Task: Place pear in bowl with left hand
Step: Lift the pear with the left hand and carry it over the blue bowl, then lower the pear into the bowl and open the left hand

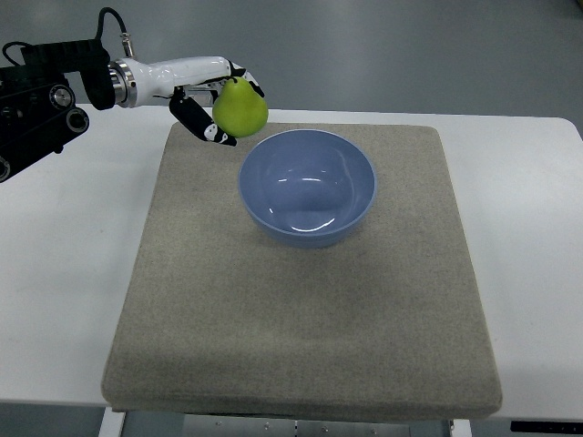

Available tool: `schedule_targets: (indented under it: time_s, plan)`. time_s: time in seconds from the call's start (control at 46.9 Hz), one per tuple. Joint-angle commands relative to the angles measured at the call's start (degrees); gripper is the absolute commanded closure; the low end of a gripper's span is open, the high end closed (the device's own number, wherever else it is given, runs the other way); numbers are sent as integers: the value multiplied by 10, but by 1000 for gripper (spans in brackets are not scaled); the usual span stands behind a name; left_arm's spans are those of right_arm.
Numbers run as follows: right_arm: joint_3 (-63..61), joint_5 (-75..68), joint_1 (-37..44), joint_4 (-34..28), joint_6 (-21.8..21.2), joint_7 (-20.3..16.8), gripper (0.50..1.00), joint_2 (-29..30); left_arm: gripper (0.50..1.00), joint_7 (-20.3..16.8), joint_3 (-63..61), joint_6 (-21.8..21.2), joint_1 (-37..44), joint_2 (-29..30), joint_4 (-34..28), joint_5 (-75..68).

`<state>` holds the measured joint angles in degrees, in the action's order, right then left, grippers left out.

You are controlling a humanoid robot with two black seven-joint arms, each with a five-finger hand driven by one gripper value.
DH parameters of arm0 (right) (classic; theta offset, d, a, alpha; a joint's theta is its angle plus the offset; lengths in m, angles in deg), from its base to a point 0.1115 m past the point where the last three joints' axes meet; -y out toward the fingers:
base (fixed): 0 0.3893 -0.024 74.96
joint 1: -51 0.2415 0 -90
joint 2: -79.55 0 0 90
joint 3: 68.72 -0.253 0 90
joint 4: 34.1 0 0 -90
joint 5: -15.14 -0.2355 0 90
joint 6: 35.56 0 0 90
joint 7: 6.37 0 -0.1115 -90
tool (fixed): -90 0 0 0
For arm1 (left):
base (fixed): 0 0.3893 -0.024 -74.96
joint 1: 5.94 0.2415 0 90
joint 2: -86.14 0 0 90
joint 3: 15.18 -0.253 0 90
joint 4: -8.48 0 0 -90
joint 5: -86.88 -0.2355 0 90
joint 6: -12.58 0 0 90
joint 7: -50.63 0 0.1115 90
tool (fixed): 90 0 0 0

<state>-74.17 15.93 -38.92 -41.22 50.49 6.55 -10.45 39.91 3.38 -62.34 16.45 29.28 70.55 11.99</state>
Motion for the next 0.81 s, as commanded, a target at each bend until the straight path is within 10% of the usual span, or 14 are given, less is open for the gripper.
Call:
schedule_targets:
  time_s: [0.0, 0.491, 0.597, 0.789]
  plan:
    - [0, 0, 0, 0, 0, 0, 574, 0, 1000, 0, 0, 4, 4, 0, 28, 2]
    - [0, 0, 0, 0, 0, 0, 574, 0, 1000, 1, -12, 6, 25, -56, 61, 18]
    - [0, 0, 0, 0, 0, 0, 574, 0, 701, 2, -12, 6, 27, -56, 52, 18]
    - [0, 0, 0, 0, 0, 0, 574, 0, 645, 2, -27, 5, 34, -56, 47, 17]
